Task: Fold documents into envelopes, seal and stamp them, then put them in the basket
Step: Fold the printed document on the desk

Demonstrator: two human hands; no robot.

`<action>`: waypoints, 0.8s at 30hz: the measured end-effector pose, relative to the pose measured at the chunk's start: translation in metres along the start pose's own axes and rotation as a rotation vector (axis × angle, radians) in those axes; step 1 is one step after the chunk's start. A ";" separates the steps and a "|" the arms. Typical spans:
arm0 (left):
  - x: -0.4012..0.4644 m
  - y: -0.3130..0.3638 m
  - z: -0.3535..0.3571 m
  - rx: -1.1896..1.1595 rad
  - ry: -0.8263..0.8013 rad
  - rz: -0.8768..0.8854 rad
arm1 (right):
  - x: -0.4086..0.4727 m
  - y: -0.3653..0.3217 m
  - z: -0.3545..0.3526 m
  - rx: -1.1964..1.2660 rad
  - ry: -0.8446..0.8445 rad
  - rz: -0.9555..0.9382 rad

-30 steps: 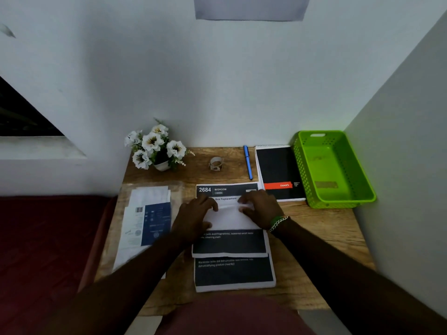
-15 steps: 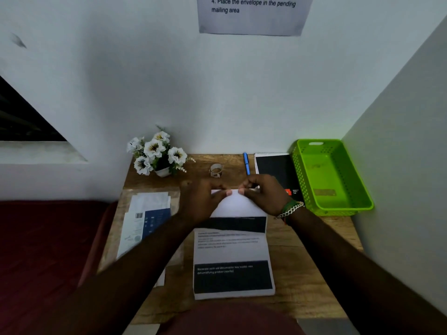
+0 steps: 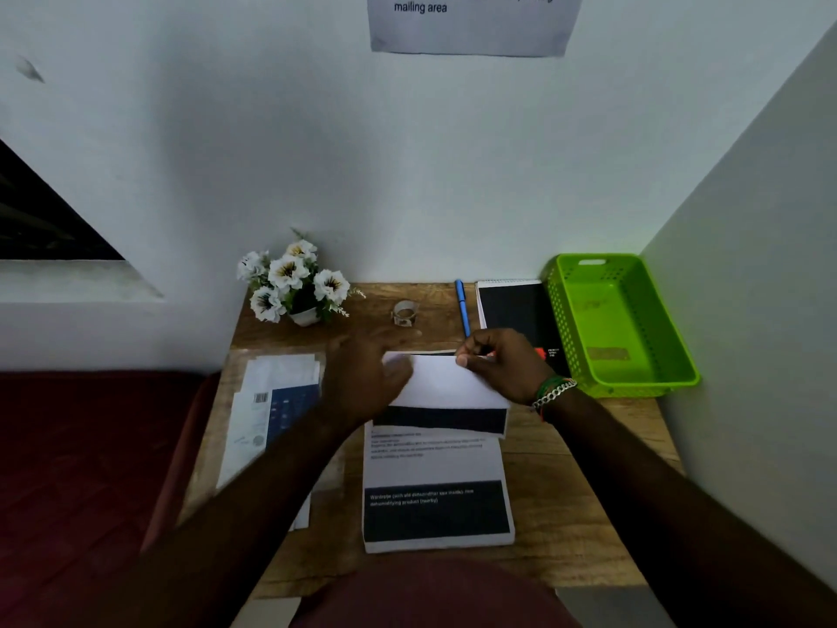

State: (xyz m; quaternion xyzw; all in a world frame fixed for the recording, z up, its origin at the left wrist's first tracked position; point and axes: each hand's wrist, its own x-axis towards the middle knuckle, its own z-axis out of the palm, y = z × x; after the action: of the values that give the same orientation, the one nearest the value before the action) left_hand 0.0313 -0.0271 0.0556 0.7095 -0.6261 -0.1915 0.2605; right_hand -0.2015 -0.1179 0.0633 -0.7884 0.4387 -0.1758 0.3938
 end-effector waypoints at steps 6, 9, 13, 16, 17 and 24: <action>0.009 -0.002 0.001 -0.106 -0.107 -0.043 | 0.003 0.000 -0.005 0.037 0.011 -0.009; 0.010 -0.010 -0.004 -0.126 -0.122 -0.029 | -0.004 0.012 -0.013 0.041 0.042 0.024; 0.007 -0.013 0.004 -0.085 -0.237 -0.009 | -0.011 0.024 -0.008 -0.045 0.070 0.064; -0.003 -0.017 0.017 0.018 -0.230 0.034 | -0.017 0.031 0.002 -0.174 0.061 0.039; -0.008 -0.020 0.022 0.038 -0.205 0.049 | -0.021 0.034 0.005 -0.213 0.041 0.027; -0.036 -0.046 0.048 0.164 -0.332 0.077 | -0.051 0.058 0.039 -0.398 -0.126 0.047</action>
State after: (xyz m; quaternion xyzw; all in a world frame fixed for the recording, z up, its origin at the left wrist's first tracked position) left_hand 0.0341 0.0056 -0.0121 0.6627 -0.7006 -0.2441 0.1019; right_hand -0.2378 -0.0746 -0.0031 -0.8495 0.4578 -0.0269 0.2609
